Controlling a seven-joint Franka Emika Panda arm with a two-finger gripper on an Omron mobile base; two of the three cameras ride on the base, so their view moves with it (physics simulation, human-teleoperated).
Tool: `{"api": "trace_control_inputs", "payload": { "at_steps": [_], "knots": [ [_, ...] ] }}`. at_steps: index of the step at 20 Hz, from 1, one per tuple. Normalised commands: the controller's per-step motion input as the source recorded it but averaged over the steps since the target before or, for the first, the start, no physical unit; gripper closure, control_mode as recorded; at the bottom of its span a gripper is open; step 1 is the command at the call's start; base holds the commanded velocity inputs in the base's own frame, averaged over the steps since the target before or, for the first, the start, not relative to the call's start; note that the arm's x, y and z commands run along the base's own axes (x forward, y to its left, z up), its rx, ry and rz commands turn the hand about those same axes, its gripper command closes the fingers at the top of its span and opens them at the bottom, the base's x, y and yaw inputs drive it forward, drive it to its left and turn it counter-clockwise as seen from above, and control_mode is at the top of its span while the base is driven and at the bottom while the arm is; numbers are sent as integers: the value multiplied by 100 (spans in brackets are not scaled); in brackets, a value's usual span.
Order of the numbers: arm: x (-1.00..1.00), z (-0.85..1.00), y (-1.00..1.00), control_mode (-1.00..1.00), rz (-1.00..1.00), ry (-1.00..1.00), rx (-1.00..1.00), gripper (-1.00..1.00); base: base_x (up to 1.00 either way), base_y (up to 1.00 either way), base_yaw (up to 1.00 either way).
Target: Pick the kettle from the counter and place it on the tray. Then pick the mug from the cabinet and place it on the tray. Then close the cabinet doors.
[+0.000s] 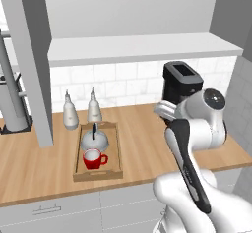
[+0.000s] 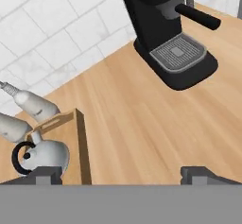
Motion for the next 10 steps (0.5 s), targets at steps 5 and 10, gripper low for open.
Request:
{"api": "trace_control_inputs", "payload": {
  "at_steps": [5,10],
  "knots": [
    [-27,0,-76,-100,-21,-2,10,-100,0,0,0],
    [-13,1,-73,-100,-25,0,9,-100,0,0,0]
  ]
}}
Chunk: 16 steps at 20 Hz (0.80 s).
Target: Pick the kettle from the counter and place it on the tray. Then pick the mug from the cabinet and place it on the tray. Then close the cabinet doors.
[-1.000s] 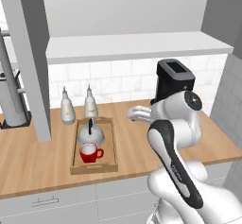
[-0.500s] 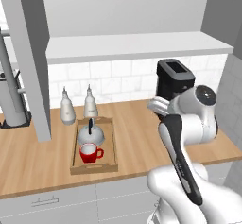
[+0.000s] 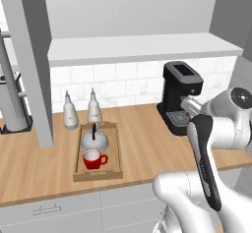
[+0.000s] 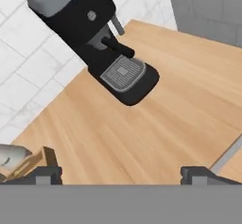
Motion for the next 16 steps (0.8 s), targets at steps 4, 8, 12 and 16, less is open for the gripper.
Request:
{"api": "trace_control_inputs", "payload": {
  "at_steps": [4,8,12,16],
  "knots": [
    [-2,0,-38,-100,-7,0,5,-100,0,0,0],
    [-68,8,-47,-100,0,-10,23,-100,0,0,0],
    [-83,33,-46,-100,0,-23,33,-100,0,0,0],
    [-71,76,-48,-100,0,-18,34,-100,0,0,0]
  ]
}}
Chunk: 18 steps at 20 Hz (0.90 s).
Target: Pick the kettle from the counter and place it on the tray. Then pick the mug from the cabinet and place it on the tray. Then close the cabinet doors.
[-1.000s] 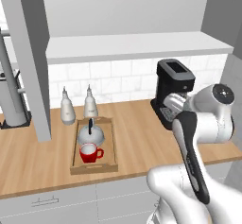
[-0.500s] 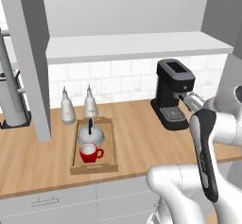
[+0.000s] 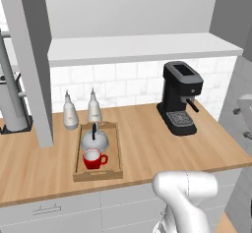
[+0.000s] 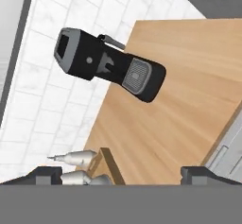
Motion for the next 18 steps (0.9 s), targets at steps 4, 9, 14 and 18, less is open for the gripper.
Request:
{"api": "trace_control_inputs", "payload": {
  "at_steps": [4,9,14,18],
  "knots": [
    [-24,34,-15,-100,2,-5,17,-100,0,0,0],
    [-18,15,-19,-100,0,0,7,-100,0,0,0],
    [-49,0,-37,-100,0,-11,13,-100,0,0,0],
    [-17,0,-37,-100,0,-3,13,-100,0,0,0]
  ]
}}
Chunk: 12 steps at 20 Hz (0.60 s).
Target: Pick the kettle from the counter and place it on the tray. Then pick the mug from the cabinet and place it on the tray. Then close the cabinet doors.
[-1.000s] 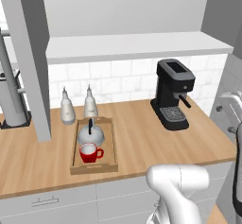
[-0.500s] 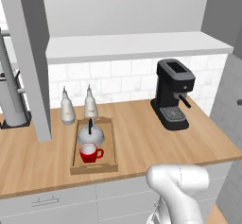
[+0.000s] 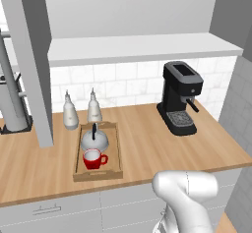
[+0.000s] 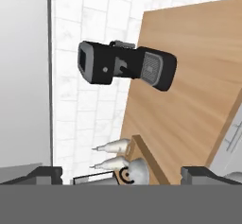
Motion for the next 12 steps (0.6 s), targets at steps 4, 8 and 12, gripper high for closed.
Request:
{"api": "trace_control_inputs", "payload": {
  "at_steps": [4,8,12],
  "knots": [
    [-33,11,-47,-100,0,-2,19,-100,0,0,0],
    [-33,1,-55,-100,0,-7,20,-100,0,0,0],
    [-8,2,-56,-100,-5,-1,13,-100,0,0,0]
  ]
}}
